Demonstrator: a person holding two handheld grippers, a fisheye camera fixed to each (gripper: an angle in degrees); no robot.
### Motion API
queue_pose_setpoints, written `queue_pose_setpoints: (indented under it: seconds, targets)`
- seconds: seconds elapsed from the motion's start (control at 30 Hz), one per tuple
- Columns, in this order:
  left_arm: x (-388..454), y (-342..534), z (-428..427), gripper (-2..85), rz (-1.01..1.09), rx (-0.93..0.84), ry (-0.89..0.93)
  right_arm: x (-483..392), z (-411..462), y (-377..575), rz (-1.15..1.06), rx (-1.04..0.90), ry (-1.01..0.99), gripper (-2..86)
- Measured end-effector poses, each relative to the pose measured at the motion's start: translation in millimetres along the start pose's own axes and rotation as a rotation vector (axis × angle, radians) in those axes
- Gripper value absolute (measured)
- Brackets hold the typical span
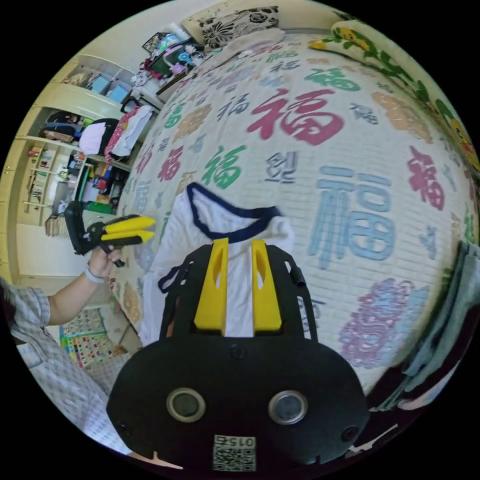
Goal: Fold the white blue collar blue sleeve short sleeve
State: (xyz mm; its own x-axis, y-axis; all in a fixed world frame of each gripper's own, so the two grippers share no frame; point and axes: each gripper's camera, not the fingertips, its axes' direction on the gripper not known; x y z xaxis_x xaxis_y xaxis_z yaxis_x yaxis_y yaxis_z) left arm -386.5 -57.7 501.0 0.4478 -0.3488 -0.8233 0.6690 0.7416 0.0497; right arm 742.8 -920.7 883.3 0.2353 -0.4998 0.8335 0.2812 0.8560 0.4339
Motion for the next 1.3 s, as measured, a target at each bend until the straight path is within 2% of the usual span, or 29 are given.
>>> queue_pose_setpoints:
  seconds: [0.1, 0.17, 0.27, 0.3, 0.37, 0.4, 0.47, 0.53, 0.67, 0.83, 0.97, 1.07, 1.13, 1.3]
  targets:
    - [-32, -49, 9, 11.6, -0.037, 0.000, -0.036, 34, -24, -4, 0.041, -0.004, 0.084, 9.5]
    - [-47, -72, 24, 11.6, -0.067, -0.026, 0.012, 50, -22, -12, 0.047, -0.058, 0.080, 9.6]
    - [-57, -93, 59, 10.1, -0.052, -0.162, 0.006, 54, -4, -22, 0.026, -0.157, 0.022, 6.8]
    - [-57, -94, 73, 7.4, -0.026, -0.227, 0.014, 54, 1, -23, 0.022, -0.188, 0.021, 5.8]
    - [-55, -91, 75, 3.2, 0.001, -0.234, -0.030, 55, 2, -23, 0.039, -0.216, 0.096, 1.6]
    - [-56, -89, 75, 1.4, 0.030, -0.244, 0.012, 55, 0, -22, 0.034, -0.218, 0.084, 1.3]
    - [-61, -86, 72, 0.5, 0.025, -0.243, 0.029, 62, -17, -17, 0.062, -0.184, 0.037, 0.7]
    - [-63, -80, 57, 0.0, 0.044, -0.188, -0.024, 66, -35, -10, 0.076, -0.146, 0.003, 0.5]
    - [-54, -62, 29, -0.2, 0.080, -0.085, -0.019, 53, -77, 21, 0.046, -0.053, -0.030, 0.2]
    - [-26, -1, -19, -0.2, 0.149, 0.038, 0.000, 18, -123, 80, -0.047, 0.022, -0.069, 0.2]
    - [9, 61, -46, -0.1, 0.239, 0.056, 0.023, -13, -145, 160, -0.101, 0.030, -0.132, 0.2]
    - [44, 124, -54, -0.1, 0.301, 0.008, 0.044, -44, -139, 228, -0.159, -0.039, -0.084, 0.2]
    - [69, 174, -48, 0.0, 0.336, -0.109, 0.099, -62, -128, 269, -0.165, -0.078, -0.061, 0.2]
    - [105, 264, -21, 0.1, 0.332, -0.261, 0.131, -83, -84, 361, -0.081, -0.220, -0.131, 0.3]
